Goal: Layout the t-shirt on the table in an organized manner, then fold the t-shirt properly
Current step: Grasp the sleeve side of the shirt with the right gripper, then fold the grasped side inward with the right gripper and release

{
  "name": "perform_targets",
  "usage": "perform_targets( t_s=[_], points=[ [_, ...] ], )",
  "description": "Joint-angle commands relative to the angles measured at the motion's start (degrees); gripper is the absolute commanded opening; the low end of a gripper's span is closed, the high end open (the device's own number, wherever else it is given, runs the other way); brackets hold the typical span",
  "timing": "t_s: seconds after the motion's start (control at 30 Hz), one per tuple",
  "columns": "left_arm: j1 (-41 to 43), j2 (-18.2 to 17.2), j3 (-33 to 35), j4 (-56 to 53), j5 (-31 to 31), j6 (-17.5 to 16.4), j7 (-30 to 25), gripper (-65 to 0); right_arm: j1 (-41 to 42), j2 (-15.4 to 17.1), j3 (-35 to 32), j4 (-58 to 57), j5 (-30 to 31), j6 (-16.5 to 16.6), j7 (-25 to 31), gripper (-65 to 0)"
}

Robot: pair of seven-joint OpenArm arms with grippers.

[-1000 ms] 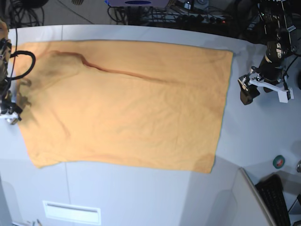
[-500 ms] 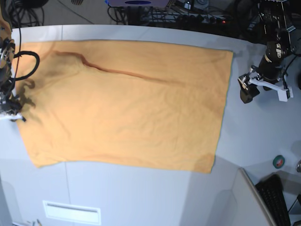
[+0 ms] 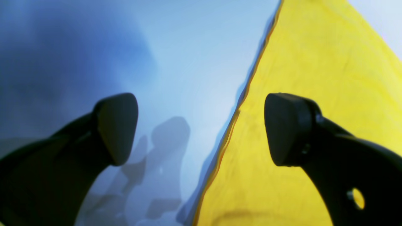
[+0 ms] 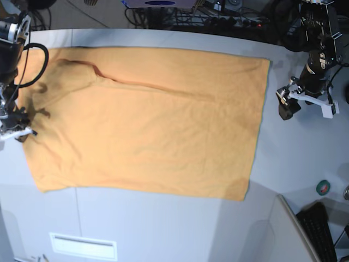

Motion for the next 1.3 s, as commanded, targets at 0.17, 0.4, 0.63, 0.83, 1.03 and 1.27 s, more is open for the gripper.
perform_targets(
  t_s=[0.17,0.4,0.63,0.83,1.03,1.27],
  points=[
    [-0.8,-0.8,-0.2,0.9,-0.5,-0.2,-0.8,-4.9,-7.0,-3.7,6.2,20.1,0.3,0.5,-6.4,-65.0],
    [-0.9,-0.8,-0.2,0.9,-0.5,-0.2,-0.8,-4.9,-14.9,-9.1,10.5,38.8,0.3,0.5,-15.8,-65.0],
    [-0.9,-0.8,-0.2,0.9,-0.5,-0.2,-0.8,-4.9,-22.4,-14.7,10.4,48.2,0.4,0.5,-18.4,-65.0],
    [-0.9,-0.8,-0.2,0.9,-0.5,-0.2,-0.8,-4.9,-25.8,-17.7,10.4,48.3,0.5,0.5,-18.4,-65.0],
    [-0.9,-0.8,-0.2,0.9,-0.5,-0.2,-0.8,-4.9,-26.3,-18.1,10.4,49.0,0.6,0.8,-18.4,-50.9],
    [-0.9,-0.8,-0.4,0.9,-0.5,-0.2,-0.8,-4.9,-19.1,-15.4,10.5,50.9,0.4,0.7,-18.4,-33.2]
  ],
)
